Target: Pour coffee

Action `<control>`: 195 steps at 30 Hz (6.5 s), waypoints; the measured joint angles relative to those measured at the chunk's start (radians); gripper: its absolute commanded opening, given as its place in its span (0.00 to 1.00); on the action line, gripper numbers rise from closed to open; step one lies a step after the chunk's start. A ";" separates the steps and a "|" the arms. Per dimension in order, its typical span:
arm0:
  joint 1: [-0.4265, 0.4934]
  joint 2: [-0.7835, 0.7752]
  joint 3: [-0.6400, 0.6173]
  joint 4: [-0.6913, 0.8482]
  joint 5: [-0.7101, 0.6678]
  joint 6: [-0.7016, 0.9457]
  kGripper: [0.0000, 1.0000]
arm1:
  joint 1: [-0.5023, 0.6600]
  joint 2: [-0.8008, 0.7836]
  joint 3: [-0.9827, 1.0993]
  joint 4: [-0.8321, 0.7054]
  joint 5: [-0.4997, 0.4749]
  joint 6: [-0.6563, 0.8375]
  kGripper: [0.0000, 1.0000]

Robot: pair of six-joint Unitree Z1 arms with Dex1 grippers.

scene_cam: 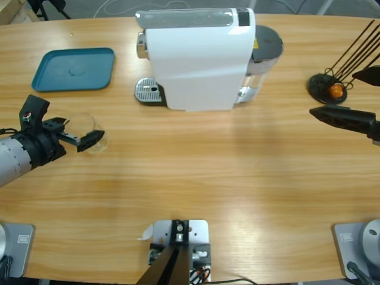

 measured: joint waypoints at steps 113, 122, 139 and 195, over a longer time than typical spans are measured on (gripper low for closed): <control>0.619 0.485 -0.730 0.268 -1.146 1.182 0.00 | -0.021 -0.045 0.002 0.034 0.000 0.002 1.00; 0.618 0.489 -0.741 0.271 -1.129 1.180 1.00 | -0.022 -0.045 0.002 0.034 0.000 0.002 1.00; 0.650 0.490 -0.733 0.271 -1.157 1.141 1.00 | -0.023 -0.045 0.002 0.034 0.000 0.002 1.00; 0.575 -0.103 -0.278 0.266 -0.791 0.570 1.00 | -0.360 0.799 -1.077 0.476 0.436 -0.081 0.00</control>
